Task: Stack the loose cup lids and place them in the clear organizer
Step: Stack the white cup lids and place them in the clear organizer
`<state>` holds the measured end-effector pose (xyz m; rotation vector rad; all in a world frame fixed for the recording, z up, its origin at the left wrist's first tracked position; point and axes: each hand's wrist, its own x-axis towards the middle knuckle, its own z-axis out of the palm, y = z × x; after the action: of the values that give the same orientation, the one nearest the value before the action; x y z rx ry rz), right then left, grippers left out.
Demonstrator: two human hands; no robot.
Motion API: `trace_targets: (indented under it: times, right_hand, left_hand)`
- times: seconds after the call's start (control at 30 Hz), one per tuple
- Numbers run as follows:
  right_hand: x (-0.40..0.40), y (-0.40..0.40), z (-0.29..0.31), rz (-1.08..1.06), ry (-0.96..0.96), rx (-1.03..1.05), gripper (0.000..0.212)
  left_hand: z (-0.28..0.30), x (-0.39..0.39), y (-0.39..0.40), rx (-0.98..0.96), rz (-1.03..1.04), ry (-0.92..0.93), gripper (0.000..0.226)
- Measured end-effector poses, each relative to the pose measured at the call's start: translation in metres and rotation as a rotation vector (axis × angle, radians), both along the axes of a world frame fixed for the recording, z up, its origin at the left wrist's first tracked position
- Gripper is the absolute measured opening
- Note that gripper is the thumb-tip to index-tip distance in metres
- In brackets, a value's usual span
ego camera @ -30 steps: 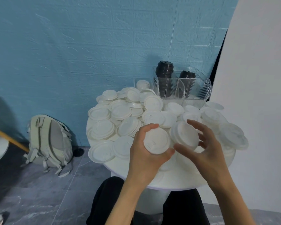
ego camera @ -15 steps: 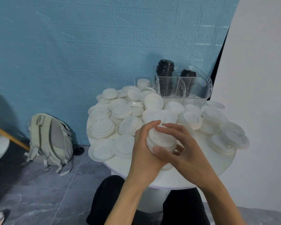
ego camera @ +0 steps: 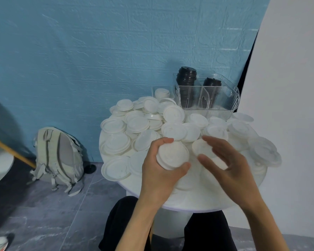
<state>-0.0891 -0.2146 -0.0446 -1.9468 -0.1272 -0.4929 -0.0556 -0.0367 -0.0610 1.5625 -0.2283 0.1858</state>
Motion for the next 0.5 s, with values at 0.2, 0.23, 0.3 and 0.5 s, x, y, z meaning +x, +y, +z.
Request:
trace_targets:
  times: [0.2,0.23,0.3,0.5]
  right_hand:
    - [-0.021,-0.037,-0.012,-0.12,0.087,-0.198,0.07]
    - [-0.024,-0.039,-0.016,-0.124,0.101,-0.242,0.072]
    - [-0.026,-0.041,-0.022,-0.109,0.152,-0.294,0.075]
    - [-0.023,-0.04,-0.037,-0.11,0.193,-0.309,0.068]
  left_hand:
    - [-0.002,0.001,0.002,-0.007,0.013,0.008,0.058]
    - [-0.003,0.001,0.001,-0.014,0.019,0.009,0.058]
    - [-0.003,0.0,-0.001,-0.022,0.019,0.013,0.059]
    - [-0.001,0.002,-0.003,-0.01,0.006,0.0,0.06]
